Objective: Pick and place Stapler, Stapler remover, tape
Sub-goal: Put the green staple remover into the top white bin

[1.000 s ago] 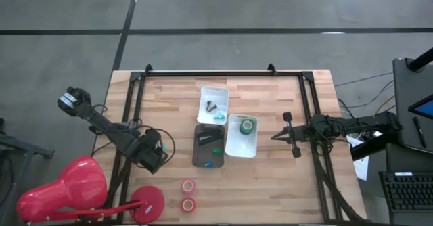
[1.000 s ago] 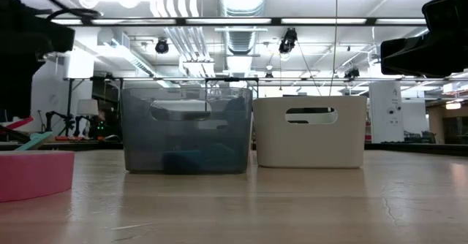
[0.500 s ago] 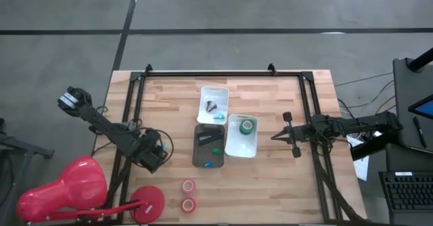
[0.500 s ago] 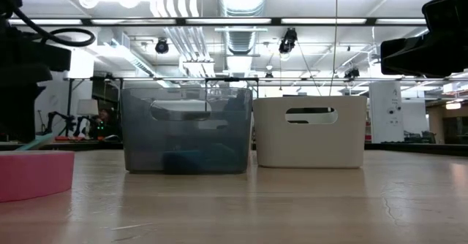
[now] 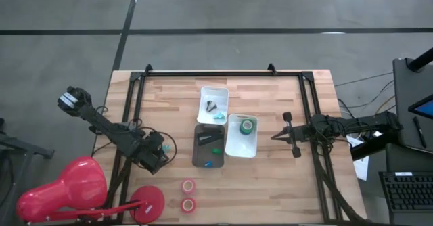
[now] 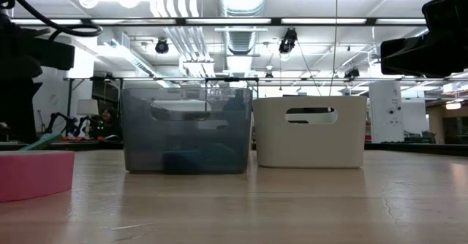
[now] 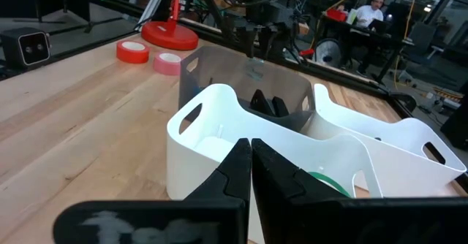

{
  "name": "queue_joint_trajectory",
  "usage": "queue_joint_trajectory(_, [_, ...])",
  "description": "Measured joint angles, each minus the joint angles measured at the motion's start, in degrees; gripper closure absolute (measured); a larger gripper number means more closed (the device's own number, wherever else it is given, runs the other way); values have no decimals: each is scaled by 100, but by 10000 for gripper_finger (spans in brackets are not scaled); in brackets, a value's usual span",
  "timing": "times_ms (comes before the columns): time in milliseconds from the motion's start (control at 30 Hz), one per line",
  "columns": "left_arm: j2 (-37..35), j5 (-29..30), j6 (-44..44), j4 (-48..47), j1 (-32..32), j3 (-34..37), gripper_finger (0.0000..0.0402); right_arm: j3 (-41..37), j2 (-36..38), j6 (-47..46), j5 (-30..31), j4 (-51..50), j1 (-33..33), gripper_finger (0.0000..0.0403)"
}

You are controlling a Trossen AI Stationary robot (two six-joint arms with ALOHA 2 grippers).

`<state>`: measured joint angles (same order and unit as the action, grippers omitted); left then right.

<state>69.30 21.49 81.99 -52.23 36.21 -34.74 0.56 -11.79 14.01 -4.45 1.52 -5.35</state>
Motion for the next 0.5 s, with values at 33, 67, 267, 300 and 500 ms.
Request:
queue_joint_trajectory(33, [-12,53,-118,13,0,0,201,0,0,8,0,0,-2,394])
queue_joint_trajectory(67, [-13,116,-224,18,-3,0,203,0,0,12,0,0,-2,394])
queue_joint_trajectory(267, [-15,431,-479,227,-9,136,217,0,0,3,0,0,-2,394])
queue_joint_trajectory(300, [-24,449,-544,348,-9,186,220,0,0,-3,0,0,-2,394])
queue_joint_trajectory(500, [-104,478,-826,1180,-9,456,245,0,2,5,0,0,-2,394])
